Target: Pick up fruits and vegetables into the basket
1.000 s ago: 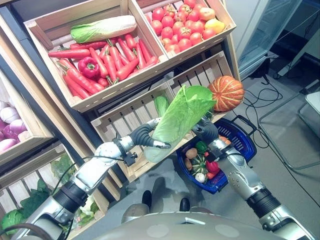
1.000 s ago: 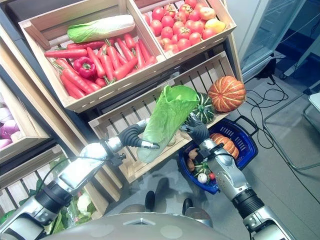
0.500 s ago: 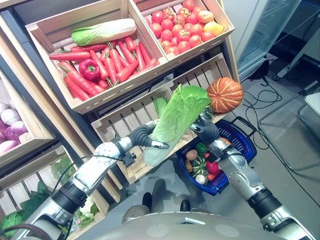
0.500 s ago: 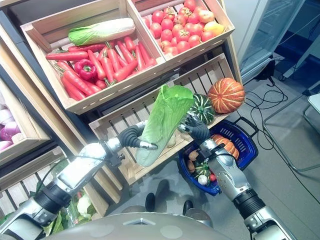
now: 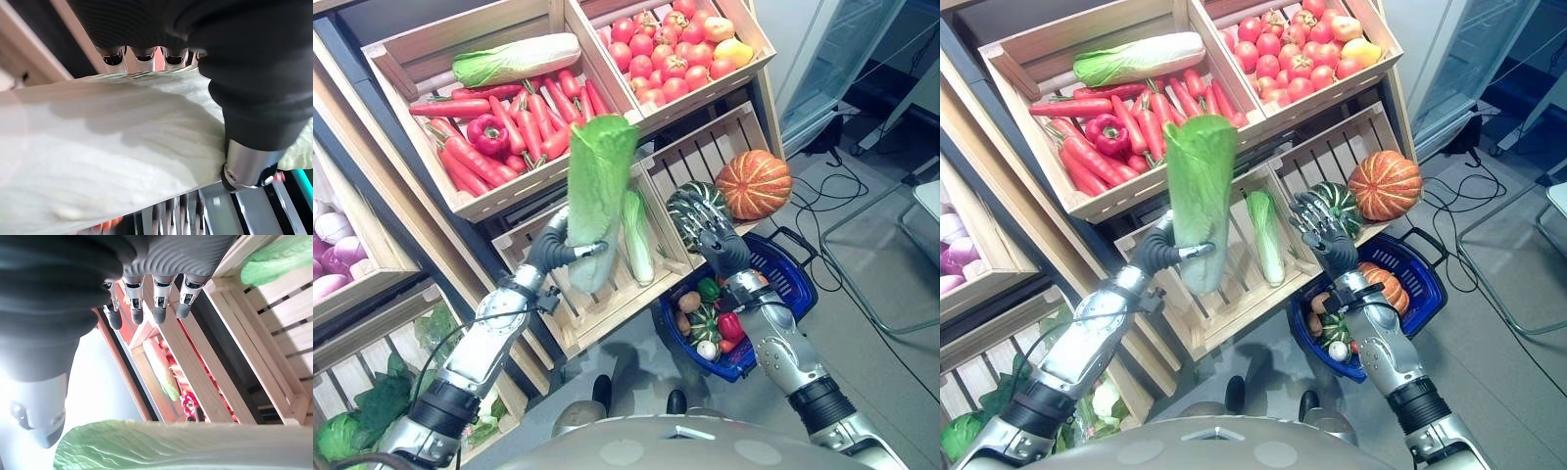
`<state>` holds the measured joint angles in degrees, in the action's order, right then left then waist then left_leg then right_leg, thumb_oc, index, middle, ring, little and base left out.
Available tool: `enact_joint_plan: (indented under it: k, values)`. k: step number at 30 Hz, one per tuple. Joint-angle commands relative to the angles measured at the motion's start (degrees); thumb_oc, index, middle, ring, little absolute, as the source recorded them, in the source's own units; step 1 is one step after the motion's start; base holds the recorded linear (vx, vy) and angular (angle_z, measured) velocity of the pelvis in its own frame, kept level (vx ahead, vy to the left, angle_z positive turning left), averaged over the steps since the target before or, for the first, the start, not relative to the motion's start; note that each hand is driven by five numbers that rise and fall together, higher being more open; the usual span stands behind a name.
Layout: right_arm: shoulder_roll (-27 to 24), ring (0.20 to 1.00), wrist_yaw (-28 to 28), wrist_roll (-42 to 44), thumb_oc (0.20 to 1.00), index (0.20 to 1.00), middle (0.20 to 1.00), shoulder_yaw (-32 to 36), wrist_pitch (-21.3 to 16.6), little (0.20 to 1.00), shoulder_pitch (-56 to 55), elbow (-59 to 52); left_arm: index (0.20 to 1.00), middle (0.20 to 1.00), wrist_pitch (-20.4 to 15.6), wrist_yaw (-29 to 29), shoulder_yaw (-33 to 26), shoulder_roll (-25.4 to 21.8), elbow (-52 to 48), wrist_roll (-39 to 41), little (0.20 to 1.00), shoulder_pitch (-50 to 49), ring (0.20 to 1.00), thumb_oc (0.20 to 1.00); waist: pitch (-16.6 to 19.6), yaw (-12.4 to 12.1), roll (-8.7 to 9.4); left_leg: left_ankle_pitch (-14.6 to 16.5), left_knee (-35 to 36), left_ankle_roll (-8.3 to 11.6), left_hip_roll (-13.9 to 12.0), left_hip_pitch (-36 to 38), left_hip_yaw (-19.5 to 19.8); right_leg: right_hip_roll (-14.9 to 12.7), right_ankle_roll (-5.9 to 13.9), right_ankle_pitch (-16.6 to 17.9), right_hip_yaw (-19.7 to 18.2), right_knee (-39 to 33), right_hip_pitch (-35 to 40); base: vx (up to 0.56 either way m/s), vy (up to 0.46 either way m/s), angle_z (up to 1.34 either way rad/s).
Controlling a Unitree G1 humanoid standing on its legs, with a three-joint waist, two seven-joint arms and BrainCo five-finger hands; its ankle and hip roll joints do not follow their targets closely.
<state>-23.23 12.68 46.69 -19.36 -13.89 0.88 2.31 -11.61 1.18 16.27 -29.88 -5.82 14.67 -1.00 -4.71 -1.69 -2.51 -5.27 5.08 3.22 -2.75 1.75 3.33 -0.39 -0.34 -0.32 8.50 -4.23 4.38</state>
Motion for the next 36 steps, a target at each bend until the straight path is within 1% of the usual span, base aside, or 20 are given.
enact_joint_plan:
  k: [1,3,5,7,10,11,14,18,23,30,36]
  values:
    - [2.8,1.0,1.0,-0.2,1.0,1.0,1.0,1.5,-3.1,1.0,0.9,-5.1,0.2,0.2,-5.2,0.2,-2.7,-1.0,0.7,-3.3,0.2,2.1,0.2,0.2,1.2,-0.5,3.32,4.8,-0.1,-3.62,3.2,0.8,-1.0,-3.7,4.72,2.5,-2.2,-0.8,-0.9,0.0,0.0,0.0]
    - [2.6,1.0,1.2,-0.2,1.0,1.0,1.0,1.3,-3.1,1.0,1.2,-5.2,0.2,0.2,-4.7,-0.9,-1.8,-1.2,0.8,-3.6,0.2,2.4,0.2,0.2,1.1,-0.5,3.31,4.8,-0.1,-3.57,3.2,0.7,-1.0,-3.7,4.74,2.5,-2.2,-0.8,-1.0,0.0,0.0,0.0]
    - [2.6,1.0,1.8,-0.2,1.0,1.0,1.0,0.7,-3.2,1.0,1.5,-5.5,0.2,0.2,-2.9,-2.4,-0.1,-1.0,0.9,-3.7,0.2,3.1,0.2,0.2,1.1,-0.5,3.31,4.8,-0.1,-3.56,3.1,0.7,-1.0,-3.7,4.8,2.4,-2.2,-0.8,-1.0,0.0,0.0,0.0]
    - [2.2,1.0,2.0,-0.5,1.0,1.0,1.0,0.0,-3.3,1.0,2.2,-5.7,0.2,0.2,-2.1,-3.9,1.8,-1.0,1.6,-4.0,0.2,3.8,0.2,0.2,1.0,-0.4,3.32,4.9,-0.1,-3.55,3.1,0.8,-1.1,-3.7,4.88,2.4,-2.2,-0.8,-0.9,0.0,0.0,0.0]
    - [1.5,1.0,2.5,-1.1,1.0,1.0,1.0,-0.5,-3.4,1.0,3.0,-5.8,0.2,0.2,-1.6,-5.0,3.6,-1.5,1.9,-4.9,0.2,4.6,0.2,0.2,1.0,-0.3,3.32,5.0,-0.1,-3.52,3.0,0.8,-1.2,-3.7,4.95,2.3,-2.3,-0.8,-0.9,0.0,0.0,0.0]
    - [0.9,1.0,2.8,-1.9,1.0,1.0,1.0,-1.3,-3.4,1.0,3.5,-6.1,0.2,0.2,-1.3,-6.2,5.2,-1.7,2.0,-6.3,0.2,5.2,0.2,0.2,0.9,-0.2,3.35,5.0,-0.1,-3.53,3.0,0.9,-1.4,-3.7,5.03,2.3,-2.3,-0.8,-0.9,0.0,0.0,0.0]
    - [0.0,1.0,3.7,-2.4,1.0,1.0,1.0,-1.9,-3.4,1.0,4.3,-6.3,0.2,0.2,-0.4,-8.0,6.7,-2.3,2.1,-6.1,0.2,6.0,0.2,0.2,1.0,-0.1,3.42,5.0,-0.1,-3.54,2.9,1.0,-1.4,-3.7,5.12,2.3,-2.3,-0.8,-0.9,0.0,0.0,0.0]
    - [-1.6,1.0,4.8,-3.7,1.0,1.0,1.0,-3.0,-3.6,1.0,5.8,-6.6,0.2,0.2,1.0,-12.6,9.4,-2.7,2.3,-5.7,0.2,7.5,0.2,0.2,1.0,0.0,3.46,5.0,-0.1,-3.56,2.8,1.0,-1.6,-3.7,5.26,2.3,-2.4,-0.8,-0.9,0.0,0.0,0.0]
    - [-3.1,1.0,6.2,-3.2,1.0,1.0,1.0,-4.7,-3.0,1.0,7.2,-7.8,0.2,0.2,1.7,-18.0,12.9,-3.7,1.7,-6.7,0.2,9.1,0.2,0.2,1.1,0.4,3.5,5.1,-0.1,-3.6,2.7,1.0,-1.7,-3.6,5.49,2.4,-2.7,-0.8,-1.0,0.0,0.0,0.0]
    - [-3.9,1.0,7.7,-2.1,1.0,1.0,1.0,-7.9,-1.2,1.0,8.6,-9.0,0.2,0.2,4.7,-20.1,16.4,-3.9,1.5,-6.7,0.2,11.6,0.2,0.2,1.4,0.6,3.5,5.0,-0.1,-3.68,2.7,1.0,-1.8,-3.6,5.71,2.5,-3.1,-0.8,-1.0,0.0,0.0,0.0]
    - [-3.7,1.0,9.0,-0.7,1.0,1.0,1.0,-9.6,-0.1,1.0,8.8,-8.8,0.2,0.2,5.3,-21.3,17.4,-4.0,1.5,-5.2,0.2,12.3,0.2,0.2,1.6,0.6,3.53,5.0,-0.1,-3.73,2.6,0.9,-1.9,-3.6,5.81,2.6,-3.2,-0.8,-1.1,0.0,0.0,0.0]
